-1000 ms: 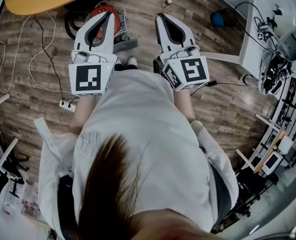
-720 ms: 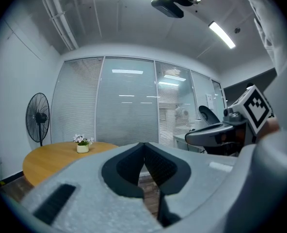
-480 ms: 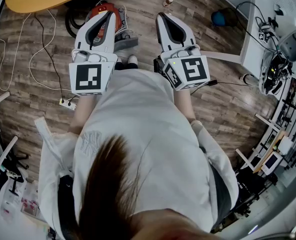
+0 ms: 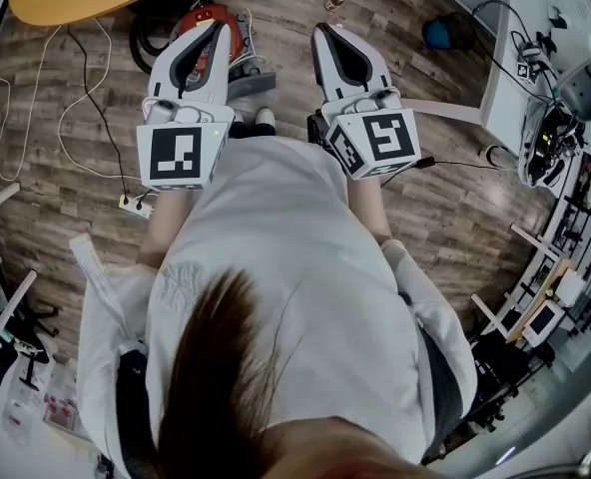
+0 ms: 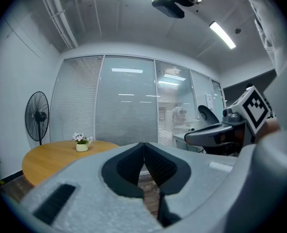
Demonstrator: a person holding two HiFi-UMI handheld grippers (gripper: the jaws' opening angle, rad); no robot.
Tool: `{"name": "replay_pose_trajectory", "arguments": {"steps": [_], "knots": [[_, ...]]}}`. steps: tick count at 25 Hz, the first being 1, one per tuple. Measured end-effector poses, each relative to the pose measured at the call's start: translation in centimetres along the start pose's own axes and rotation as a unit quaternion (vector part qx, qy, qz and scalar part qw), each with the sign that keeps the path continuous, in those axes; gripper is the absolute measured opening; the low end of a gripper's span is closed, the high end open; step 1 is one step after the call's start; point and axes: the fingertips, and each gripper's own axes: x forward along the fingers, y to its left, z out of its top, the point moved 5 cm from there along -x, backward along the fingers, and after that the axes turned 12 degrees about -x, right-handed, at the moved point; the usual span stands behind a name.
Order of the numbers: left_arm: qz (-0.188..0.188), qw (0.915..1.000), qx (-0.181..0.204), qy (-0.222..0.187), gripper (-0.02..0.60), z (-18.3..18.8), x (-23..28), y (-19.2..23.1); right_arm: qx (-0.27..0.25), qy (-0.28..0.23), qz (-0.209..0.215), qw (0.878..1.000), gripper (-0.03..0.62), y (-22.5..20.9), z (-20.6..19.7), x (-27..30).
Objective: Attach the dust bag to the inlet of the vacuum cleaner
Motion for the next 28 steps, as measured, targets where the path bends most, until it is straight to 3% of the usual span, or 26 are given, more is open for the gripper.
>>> {"name": "replay_pose_trajectory", "arguments": {"steps": [28], "knots": [[-0.005, 0.9999, -0.002, 0.008, 0.018, -0.56, 0.09, -0.09, -0.002, 0.012, -0.007, 1.0, 0.002, -0.29, -0.59, -0.22]]}}
